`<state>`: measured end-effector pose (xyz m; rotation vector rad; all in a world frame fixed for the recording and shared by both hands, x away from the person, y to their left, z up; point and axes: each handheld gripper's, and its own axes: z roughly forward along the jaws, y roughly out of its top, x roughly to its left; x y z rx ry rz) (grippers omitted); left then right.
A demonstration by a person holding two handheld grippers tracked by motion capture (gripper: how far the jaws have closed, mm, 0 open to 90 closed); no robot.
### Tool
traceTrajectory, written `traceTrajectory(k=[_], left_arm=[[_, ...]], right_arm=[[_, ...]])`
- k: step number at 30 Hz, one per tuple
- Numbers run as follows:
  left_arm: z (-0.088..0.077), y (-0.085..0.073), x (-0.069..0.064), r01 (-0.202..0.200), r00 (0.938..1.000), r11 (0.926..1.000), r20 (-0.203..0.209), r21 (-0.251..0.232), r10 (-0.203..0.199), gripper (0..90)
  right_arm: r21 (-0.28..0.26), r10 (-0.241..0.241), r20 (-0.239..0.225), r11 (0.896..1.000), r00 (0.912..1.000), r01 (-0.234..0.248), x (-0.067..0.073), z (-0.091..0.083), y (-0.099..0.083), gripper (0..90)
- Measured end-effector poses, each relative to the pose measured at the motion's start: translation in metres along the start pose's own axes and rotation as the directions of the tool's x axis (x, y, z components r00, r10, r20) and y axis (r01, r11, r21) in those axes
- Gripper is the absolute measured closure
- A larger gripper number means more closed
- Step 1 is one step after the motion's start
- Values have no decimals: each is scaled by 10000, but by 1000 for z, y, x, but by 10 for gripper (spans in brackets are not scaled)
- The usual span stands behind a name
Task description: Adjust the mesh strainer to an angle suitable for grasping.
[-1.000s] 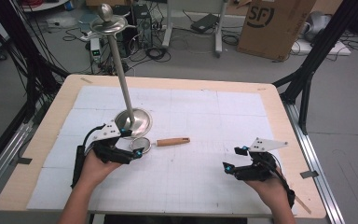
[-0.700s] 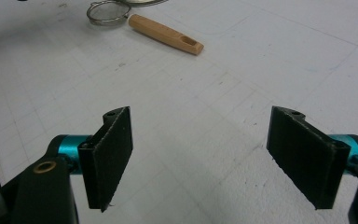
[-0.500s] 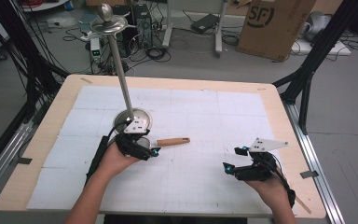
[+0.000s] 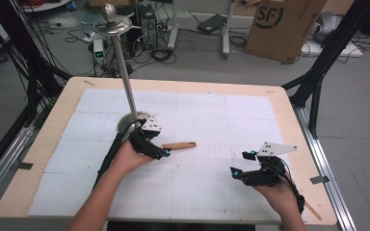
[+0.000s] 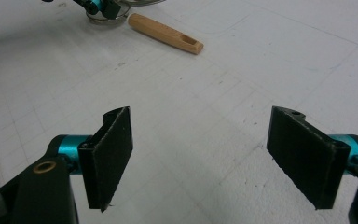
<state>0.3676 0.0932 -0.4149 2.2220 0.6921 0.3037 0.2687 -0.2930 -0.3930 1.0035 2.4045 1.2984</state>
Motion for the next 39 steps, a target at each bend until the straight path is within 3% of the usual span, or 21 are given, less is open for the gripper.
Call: traceTrajectory(k=[3,8,14,16,24,28,35,39], left_arm=[[4,3,2,-130,9999,9988,22,478,129,194],[14,9,2,-273,9996,9960,47,846,270,207],[25,6,5,-372,9993,9885,107,1467,361,253],[27,5,6,-476,9988,9839,196,1724,449,313],[26,3,5,-584,9971,9817,592,1812,484,446],[23,4,2,-783,9948,9792,786,1871,646,588],[20,4,-2,-932,9938,9733,794,2097,780,638],[15,3,-4,-1073,9921,9639,894,2436,879,664]], right_arm=[[35,55,-1,10000,10000,-55,0,1,0,218],[17,-14,-54,10000,10000,14,-1,2,0,217],[-32,58,-68,10000,10000,-58,-2,1,0,217],[-100,51,-158,9999,9999,-52,-2,0,0,217],[-68,49,-134,10000,9999,-50,-2,1,0,217],[-66,8,-132,10000,9999,-9,-1,1,0,217],[-74,21,-141,10000,9999,-22,-1,1,0,217],[-77,22,-152,10000,9999,-23,-1,1,0,217]])
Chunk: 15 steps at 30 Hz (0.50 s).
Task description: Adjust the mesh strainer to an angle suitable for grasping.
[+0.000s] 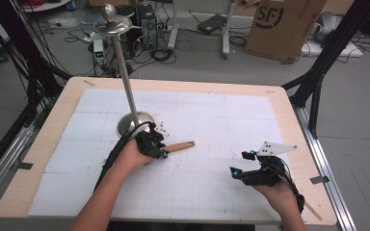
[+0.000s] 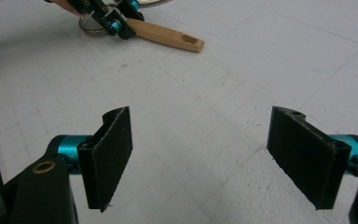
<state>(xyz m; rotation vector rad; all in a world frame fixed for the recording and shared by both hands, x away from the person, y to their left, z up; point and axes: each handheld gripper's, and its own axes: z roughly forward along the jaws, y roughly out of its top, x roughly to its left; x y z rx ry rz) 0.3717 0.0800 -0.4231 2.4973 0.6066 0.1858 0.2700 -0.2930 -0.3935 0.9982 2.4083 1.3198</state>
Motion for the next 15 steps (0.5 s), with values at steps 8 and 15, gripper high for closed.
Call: traceTrajectory(k=[8,15], left_arm=[[-8,-10,-4,100,9999,9999,82,87,-101,685],[-18,-24,-7,98,9999,9999,24,130,-98,689]], right_arm=[[53,-16,5,10000,10000,16,1,1,0,217],[108,-25,-8,9999,10000,25,2,3,0,217]])
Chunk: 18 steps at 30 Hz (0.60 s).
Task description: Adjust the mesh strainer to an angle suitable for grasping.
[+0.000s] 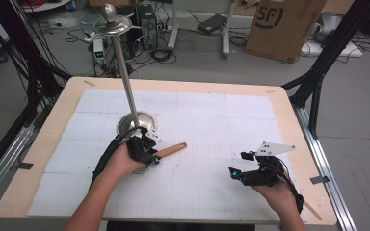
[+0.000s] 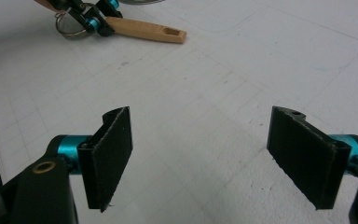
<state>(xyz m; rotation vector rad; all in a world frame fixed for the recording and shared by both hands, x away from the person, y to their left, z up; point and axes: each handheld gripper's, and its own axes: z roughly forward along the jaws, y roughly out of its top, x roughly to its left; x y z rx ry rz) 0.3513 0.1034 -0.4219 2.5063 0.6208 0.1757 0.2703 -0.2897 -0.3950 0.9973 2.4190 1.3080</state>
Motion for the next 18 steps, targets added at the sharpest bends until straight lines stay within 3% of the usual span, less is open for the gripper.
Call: traceTrajectory(k=[6,18], left_arm=[[-9,-16,1,260,9996,9996,89,-89,-260,694],[-22,-36,-4,341,9993,9994,156,-53,-340,696]], right_arm=[[75,-44,19,10000,10000,44,1,1,0,217],[74,-79,-3,9999,10000,79,1,2,0,217]])
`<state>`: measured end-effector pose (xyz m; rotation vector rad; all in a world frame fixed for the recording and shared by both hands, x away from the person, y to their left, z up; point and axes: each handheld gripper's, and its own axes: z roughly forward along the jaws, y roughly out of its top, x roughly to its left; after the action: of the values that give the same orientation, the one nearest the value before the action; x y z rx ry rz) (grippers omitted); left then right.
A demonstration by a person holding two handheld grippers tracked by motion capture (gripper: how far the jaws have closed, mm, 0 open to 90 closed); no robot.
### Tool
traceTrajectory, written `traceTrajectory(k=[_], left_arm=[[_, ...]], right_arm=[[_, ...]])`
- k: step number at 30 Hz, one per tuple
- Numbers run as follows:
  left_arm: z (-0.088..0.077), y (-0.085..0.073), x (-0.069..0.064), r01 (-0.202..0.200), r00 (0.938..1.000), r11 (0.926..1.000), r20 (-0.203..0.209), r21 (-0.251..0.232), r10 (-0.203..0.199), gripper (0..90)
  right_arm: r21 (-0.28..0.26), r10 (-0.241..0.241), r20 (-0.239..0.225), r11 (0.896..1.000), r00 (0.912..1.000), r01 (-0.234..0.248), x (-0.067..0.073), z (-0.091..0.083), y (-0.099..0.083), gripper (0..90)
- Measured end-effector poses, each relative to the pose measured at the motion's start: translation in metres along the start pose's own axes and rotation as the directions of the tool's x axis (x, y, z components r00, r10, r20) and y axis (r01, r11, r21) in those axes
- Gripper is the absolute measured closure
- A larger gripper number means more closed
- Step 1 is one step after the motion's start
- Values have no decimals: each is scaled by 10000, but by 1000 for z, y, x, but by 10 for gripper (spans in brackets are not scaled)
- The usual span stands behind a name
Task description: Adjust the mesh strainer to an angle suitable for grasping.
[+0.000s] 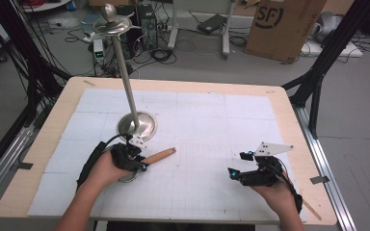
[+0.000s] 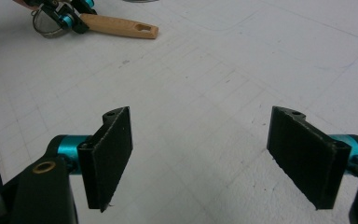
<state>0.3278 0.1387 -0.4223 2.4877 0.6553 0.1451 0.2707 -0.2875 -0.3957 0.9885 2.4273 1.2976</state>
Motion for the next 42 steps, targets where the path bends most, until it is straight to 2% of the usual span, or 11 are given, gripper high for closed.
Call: traceTrajectory(k=[1,7,11,18,25,34,39,42], left_arm=[[-1,0,1,-87,10000,10000,-13,32,87,692],[1,1,2,51,9998,10000,-215,30,-50,635],[2,5,3,33,9997,9997,-245,259,-26,617],[4,14,3,-205,9986,9959,-469,879,247,569],[6,17,5,50,9993,9940,-383,1097,-8,545],[8,22,6,-17,9996,9896,-269,1437,57,547],[9,26,7,-14,9998,9835,-189,1806,49,550],[9,27,9,43,9999,9823,-121,1871,-21,582]], right_arm=[[9,-3,-3,10000,10000,3,0,0,0,217],[27,2,-10,10000,10000,-2,1,1,1,216],[32,3,-12,10000,10000,-3,1,1,0,216],[37,8,-28,10000,10000,-8,1,0,0,216],[-59,103,-65,9999,9999,-103,-2,-2,0,216],[-29,176,-40,9998,9998,-176,-4,-2,-1,217],[19,156,-23,9999,9999,-156,-4,-1,-1,217],[82,146,-34,9999,9999,-146,-4,1,-2,216]])
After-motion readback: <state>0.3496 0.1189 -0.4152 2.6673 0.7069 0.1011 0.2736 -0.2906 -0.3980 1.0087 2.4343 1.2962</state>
